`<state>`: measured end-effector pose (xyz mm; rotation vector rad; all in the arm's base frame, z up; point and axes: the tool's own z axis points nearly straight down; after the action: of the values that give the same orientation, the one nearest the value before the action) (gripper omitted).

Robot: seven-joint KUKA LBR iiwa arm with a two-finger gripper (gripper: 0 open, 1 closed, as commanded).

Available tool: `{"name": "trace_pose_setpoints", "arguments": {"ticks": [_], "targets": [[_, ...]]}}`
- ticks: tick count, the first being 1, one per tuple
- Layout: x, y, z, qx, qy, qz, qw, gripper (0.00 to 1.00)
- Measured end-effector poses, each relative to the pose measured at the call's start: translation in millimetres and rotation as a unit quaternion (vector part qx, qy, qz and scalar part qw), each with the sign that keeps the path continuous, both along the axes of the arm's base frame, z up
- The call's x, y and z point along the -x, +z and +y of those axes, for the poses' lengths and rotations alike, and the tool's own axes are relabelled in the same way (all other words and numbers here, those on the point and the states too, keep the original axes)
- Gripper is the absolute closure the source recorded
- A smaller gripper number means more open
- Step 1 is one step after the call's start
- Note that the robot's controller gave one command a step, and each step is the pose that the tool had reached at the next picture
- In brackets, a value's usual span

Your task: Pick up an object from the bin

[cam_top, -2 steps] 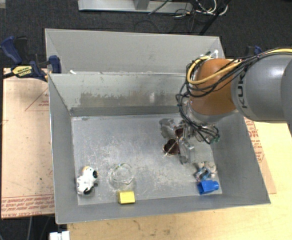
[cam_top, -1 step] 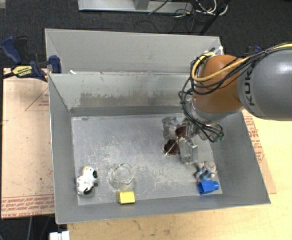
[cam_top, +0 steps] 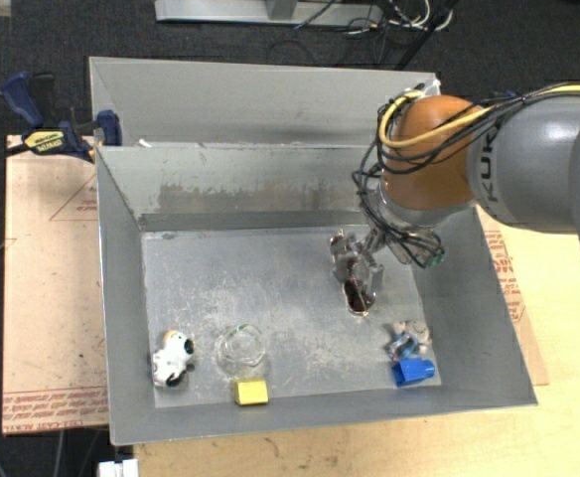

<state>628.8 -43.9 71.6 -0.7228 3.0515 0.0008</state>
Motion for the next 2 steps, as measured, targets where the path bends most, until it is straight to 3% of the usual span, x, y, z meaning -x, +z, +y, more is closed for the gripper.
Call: {"name": "trace_pose_setpoints", "arguments": {"ticks": [2], "targets": [[0.7,2.0,0.1,0.0,0.0,0.001,1.0,1.0]]}}
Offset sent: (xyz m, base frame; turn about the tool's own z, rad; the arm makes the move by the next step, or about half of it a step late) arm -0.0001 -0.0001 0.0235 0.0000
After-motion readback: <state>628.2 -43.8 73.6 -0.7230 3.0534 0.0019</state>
